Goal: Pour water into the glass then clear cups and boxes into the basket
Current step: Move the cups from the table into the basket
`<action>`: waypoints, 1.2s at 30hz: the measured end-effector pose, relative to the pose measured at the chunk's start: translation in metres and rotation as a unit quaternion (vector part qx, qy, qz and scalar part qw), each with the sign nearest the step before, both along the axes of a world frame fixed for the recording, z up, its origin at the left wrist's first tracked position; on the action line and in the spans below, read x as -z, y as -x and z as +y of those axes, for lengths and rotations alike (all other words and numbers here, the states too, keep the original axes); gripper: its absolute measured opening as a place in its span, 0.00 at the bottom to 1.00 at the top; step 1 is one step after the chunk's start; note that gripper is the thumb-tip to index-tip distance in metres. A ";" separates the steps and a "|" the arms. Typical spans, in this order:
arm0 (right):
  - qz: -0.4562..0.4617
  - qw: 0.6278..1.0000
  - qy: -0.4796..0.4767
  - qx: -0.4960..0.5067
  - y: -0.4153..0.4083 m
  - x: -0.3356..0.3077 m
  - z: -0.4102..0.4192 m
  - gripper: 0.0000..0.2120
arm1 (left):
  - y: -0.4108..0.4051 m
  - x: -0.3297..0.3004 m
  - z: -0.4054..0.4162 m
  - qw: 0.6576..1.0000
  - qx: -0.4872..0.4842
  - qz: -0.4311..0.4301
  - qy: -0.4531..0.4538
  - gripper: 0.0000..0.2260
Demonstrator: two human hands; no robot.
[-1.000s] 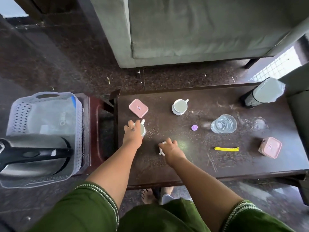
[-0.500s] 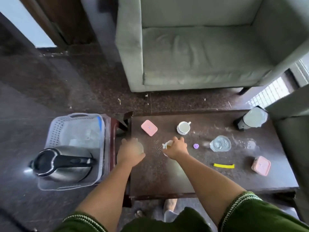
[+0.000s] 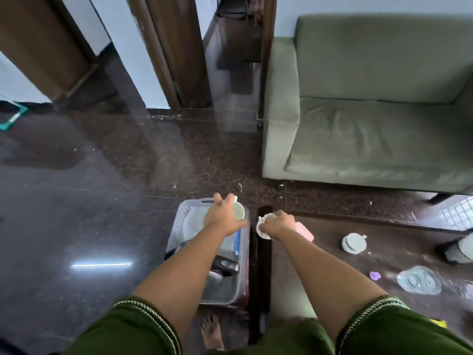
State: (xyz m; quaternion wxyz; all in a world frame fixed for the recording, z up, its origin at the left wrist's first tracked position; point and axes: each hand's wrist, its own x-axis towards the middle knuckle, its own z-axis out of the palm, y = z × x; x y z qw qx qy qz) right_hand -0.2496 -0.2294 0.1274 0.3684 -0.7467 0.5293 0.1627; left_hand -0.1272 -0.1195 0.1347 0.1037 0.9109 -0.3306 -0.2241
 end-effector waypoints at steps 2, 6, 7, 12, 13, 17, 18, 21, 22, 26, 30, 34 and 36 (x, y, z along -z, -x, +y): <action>-0.007 0.999 -0.001 0.038 -0.031 0.005 0.009 0.32 | -0.032 -0.004 0.012 1.000 0.003 -0.004 -0.004 0.29; -0.052 0.994 0.010 0.093 -0.077 0.017 0.021 0.37 | -0.089 0.001 0.038 0.999 -0.031 0.007 0.012 0.30; -0.057 0.992 0.018 0.115 -0.083 0.010 0.028 0.34 | -0.101 0.004 0.044 0.999 -0.040 0.017 0.014 0.30; -0.047 0.991 0.015 0.121 -0.113 0.015 0.041 0.29 | -0.140 0.028 0.070 0.995 -0.073 0.063 -0.015 0.29; -0.043 0.992 0.013 0.115 -0.119 0.020 0.042 0.28 | -0.144 0.035 0.073 0.995 -0.072 0.070 -0.029 0.29; -0.036 0.994 -0.012 0.104 -0.138 0.050 0.049 0.28 | -0.152 0.075 0.077 0.991 -0.073 0.097 -0.055 0.30; -0.037 0.994 -0.018 0.098 -0.143 0.059 0.050 0.29 | -0.153 0.085 0.076 0.990 -0.080 0.105 -0.054 0.32; -0.032 0.997 -0.034 0.068 -0.158 0.086 0.057 0.31 | -0.158 0.113 0.073 0.987 -0.098 0.115 -0.049 0.35; -0.026 0.997 -0.036 0.056 -0.163 0.094 0.059 0.31 | -0.159 0.121 0.074 0.988 -0.096 0.113 -0.049 0.35; -0.014 0.999 -0.030 0.018 -0.185 0.120 0.070 0.30 | -0.164 0.148 0.076 0.993 -0.068 0.086 -0.037 0.37; -0.038 0.999 -0.014 0.022 -0.203 0.140 0.078 0.33 | -0.166 0.166 0.080 0.997 -0.049 0.065 -0.011 0.35; -0.016 1.000 -0.010 0.018 -0.213 0.156 0.078 0.33 | -0.166 0.178 0.075 0.996 -0.012 0.078 -0.051 0.36; -0.008 0.999 -0.020 0.027 -0.213 0.162 0.078 0.32 | -0.166 0.178 0.069 0.993 0.019 0.078 -0.081 0.37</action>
